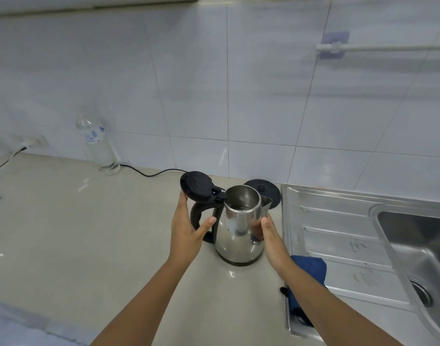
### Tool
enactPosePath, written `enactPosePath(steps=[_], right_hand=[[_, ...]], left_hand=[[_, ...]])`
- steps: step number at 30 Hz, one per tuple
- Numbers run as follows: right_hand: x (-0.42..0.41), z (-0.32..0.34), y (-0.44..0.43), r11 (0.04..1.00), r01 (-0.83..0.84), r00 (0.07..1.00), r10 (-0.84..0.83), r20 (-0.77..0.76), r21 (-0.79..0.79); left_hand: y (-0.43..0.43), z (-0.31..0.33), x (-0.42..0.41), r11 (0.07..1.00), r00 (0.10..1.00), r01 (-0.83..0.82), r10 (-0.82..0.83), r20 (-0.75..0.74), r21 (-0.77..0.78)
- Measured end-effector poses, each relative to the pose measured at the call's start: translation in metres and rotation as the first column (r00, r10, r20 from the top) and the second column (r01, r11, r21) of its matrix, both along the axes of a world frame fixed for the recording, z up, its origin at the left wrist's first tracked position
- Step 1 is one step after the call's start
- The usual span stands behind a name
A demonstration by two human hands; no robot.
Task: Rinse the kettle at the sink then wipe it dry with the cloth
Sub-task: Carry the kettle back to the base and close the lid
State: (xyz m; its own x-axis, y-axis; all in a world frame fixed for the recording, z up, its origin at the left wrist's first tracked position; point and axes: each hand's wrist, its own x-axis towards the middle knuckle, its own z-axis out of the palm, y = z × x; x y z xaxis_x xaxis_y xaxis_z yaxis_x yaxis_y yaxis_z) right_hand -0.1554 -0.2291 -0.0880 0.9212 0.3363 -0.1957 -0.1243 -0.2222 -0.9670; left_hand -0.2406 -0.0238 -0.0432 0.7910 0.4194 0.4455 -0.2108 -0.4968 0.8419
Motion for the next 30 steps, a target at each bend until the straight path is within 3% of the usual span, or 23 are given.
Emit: enactPosePath(steps=[11, 17, 30], right_hand=[[-0.001, -0.017, 0.014, 0.986, 0.149, 0.989, -0.149, -0.006, 0.072], [-0.002, -0.027, 0.020, 0.966, 0.240, 0.971, -0.241, 0.000, 0.098], [-0.003, -0.039, 0.023, 0.954, 0.290, 0.957, -0.287, -0.047, 0.083]], left_hand=[[0.013, 0.025, 0.019, 0.965, 0.959, 0.261, -0.262, 0.105, 0.019], [0.012, 0.036, 0.036, 0.962, 0.971, 0.236, -0.240, 0.011, 0.135], [0.002, 0.053, 0.070, 0.917, 0.928, 0.371, -0.365, -0.067, 0.146]])
